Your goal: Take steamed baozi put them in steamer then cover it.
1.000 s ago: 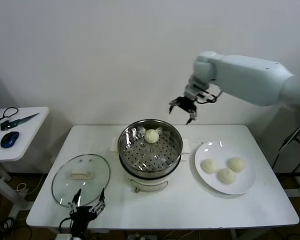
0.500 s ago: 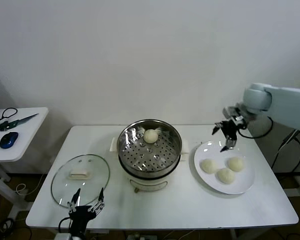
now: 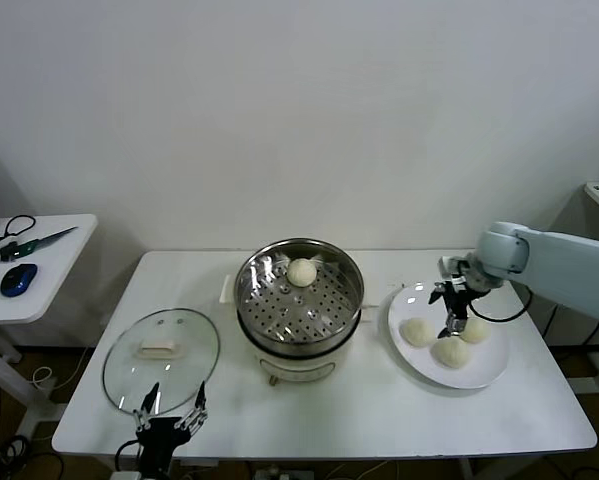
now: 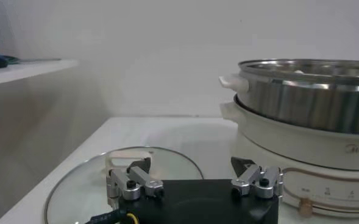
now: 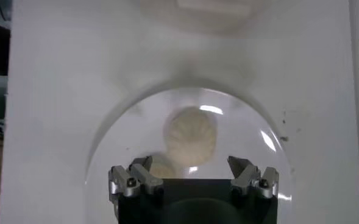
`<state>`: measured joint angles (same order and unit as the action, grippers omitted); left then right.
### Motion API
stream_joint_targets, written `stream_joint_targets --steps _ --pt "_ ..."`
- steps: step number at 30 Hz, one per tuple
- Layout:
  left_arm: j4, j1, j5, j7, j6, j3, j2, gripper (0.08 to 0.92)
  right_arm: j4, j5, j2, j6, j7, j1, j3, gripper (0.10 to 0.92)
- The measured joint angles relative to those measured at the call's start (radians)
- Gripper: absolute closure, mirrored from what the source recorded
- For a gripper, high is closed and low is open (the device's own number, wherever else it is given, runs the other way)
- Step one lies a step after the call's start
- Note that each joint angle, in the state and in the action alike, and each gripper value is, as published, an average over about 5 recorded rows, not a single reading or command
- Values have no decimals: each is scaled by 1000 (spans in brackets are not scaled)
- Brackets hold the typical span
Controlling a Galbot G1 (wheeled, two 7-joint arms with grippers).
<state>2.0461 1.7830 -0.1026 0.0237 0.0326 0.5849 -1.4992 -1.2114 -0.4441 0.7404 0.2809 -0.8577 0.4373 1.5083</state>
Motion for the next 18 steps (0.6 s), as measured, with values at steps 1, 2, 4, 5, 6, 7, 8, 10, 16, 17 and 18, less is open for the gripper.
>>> stream_joint_targets --steps 1,2,4,5,6,7,8,10,16,17,18 --pt "0 1 1 0 0 0 -1 177 8 6 6 5 3 -17 -13 203" --pt "0 1 2 0 0 0 -1 177 16 13 12 8 6 -33 -26 203" --pt "0 2 4 0 -1 0 -2 177 33 27 24 14 11 -64 -50 203" --pt "0 2 4 0 -1 0 -2 177 41 34 31 16 12 -78 -61 203" --pt "0 3 4 0 -1 1 -2 177 49 40 36 18 14 -92 -71 203" --pt "0 4 4 0 -1 1 -2 177 57 46 42 20 15 -104 -81 204" --pt "0 4 4 0 -2 2 -2 177 65 51 47 22 16 -115 -89 210" --pt "1 5 4 0 -2 3 -2 177 80 61 56 25 19 -135 -106 228" --pt "2 5 4 1 -3 5 -2 177 105 76 71 31 31 -168 -144 344" --pt "3 5 4 1 -3 5 -2 177 106 76 71 31 31 -170 -147 361" --pt "4 5 4 1 -3 6 -2 177 107 75 71 31 31 -171 -149 370"
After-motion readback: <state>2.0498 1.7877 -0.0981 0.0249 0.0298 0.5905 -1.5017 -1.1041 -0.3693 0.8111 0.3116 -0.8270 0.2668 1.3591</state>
